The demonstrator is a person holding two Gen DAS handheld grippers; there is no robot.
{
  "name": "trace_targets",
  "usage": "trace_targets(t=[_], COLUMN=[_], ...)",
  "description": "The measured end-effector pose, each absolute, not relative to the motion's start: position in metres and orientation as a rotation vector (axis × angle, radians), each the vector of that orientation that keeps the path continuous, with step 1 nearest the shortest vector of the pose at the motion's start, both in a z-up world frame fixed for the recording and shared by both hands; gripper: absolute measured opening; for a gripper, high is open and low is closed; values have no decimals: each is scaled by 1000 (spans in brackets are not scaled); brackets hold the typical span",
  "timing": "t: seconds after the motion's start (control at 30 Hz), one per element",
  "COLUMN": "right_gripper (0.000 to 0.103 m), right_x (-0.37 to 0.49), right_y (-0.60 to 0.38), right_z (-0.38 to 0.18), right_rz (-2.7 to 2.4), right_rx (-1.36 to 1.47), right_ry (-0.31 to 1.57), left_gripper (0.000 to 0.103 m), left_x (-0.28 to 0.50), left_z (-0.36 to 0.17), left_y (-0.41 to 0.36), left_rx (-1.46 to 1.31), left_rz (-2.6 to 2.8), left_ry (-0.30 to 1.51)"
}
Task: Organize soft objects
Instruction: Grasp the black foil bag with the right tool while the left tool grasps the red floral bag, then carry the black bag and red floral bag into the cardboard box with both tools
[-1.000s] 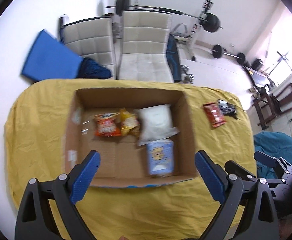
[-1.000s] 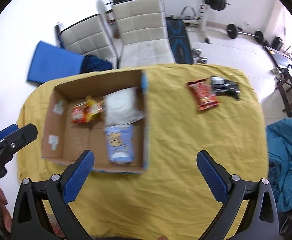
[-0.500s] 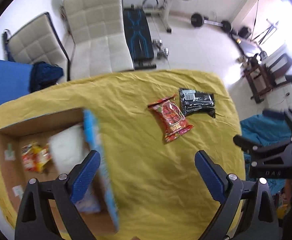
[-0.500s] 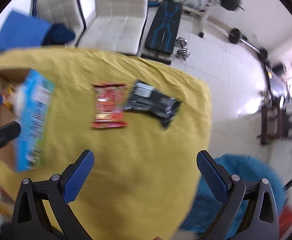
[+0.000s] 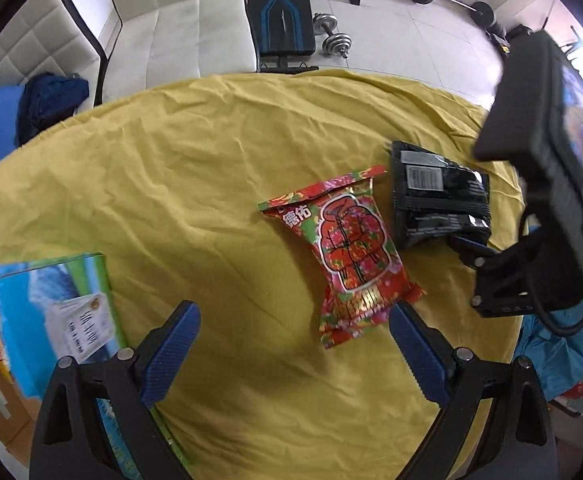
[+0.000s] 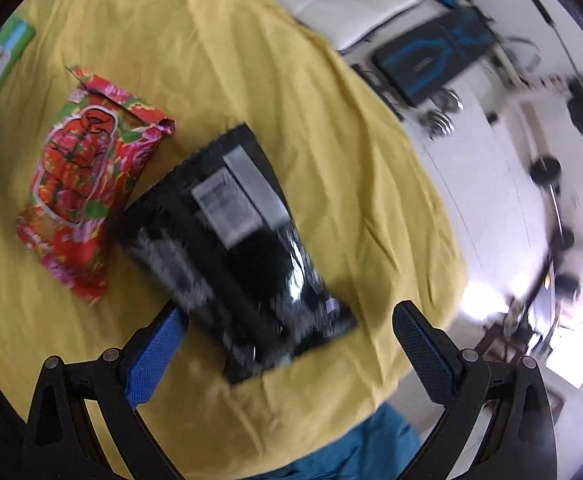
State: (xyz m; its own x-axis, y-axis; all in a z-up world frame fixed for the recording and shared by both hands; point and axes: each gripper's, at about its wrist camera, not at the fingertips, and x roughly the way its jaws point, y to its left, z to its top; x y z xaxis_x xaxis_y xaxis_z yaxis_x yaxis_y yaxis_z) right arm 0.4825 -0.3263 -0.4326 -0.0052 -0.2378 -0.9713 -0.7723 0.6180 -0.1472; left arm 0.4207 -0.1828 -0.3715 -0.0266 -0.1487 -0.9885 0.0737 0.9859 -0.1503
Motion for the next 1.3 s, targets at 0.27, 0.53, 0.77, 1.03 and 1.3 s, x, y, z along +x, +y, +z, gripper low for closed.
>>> trace_targets(t=[0.27,0.53,0.77,1.03,1.3], right_gripper=[63,61,62,58,58], right_x=[499,466,462,409,323], right_y=[-340,-424,-458,-448,-431], right_z=[-441,-433,-432,-416,-410], right_rz=[462,41,-39,-70,-43], right_rx=[-567,-169,-12,25,122], right_ry=[1692,1766,1735,1699,1739], left_gripper=[97,97,65,43,43], left_x=[430,451,463,426,331], left_z=[-386,-408,-429,-417,-418], left_y=[-192,-214,-243,-246,-236], left_rx=[-107,-192,-121,15,104], left_rz=[-183,-190,-165,-184,-206], left_ry=[1610,1654,1684,1637,1640])
